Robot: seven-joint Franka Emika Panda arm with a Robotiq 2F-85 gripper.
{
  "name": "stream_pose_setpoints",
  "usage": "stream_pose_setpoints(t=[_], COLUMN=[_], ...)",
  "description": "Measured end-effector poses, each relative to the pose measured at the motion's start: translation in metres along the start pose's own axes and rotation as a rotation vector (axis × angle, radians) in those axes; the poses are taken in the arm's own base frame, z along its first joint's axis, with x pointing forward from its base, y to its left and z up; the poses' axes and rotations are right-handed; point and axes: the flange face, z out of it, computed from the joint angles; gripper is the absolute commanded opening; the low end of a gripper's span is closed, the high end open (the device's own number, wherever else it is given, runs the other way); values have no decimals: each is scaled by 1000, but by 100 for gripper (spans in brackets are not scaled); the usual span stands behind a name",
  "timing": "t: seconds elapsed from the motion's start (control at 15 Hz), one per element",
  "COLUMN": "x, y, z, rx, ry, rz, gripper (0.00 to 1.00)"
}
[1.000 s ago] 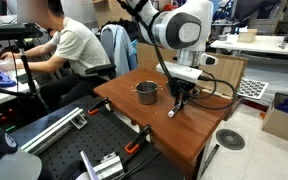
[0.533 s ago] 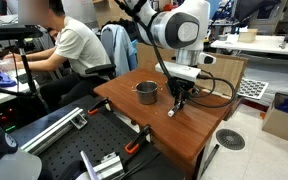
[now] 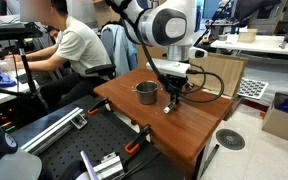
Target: Take the marker from the table and place it in the silver pot
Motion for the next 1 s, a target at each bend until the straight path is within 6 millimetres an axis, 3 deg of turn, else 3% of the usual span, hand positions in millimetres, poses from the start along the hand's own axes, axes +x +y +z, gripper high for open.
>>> stream_pose_setpoints(t=[0.6, 1.0], x=[-49, -71], y=[-19, -53], z=[-40, -79], rx=[-68, -142], ry=[117, 243], rz=[40, 63], gripper=[5, 5])
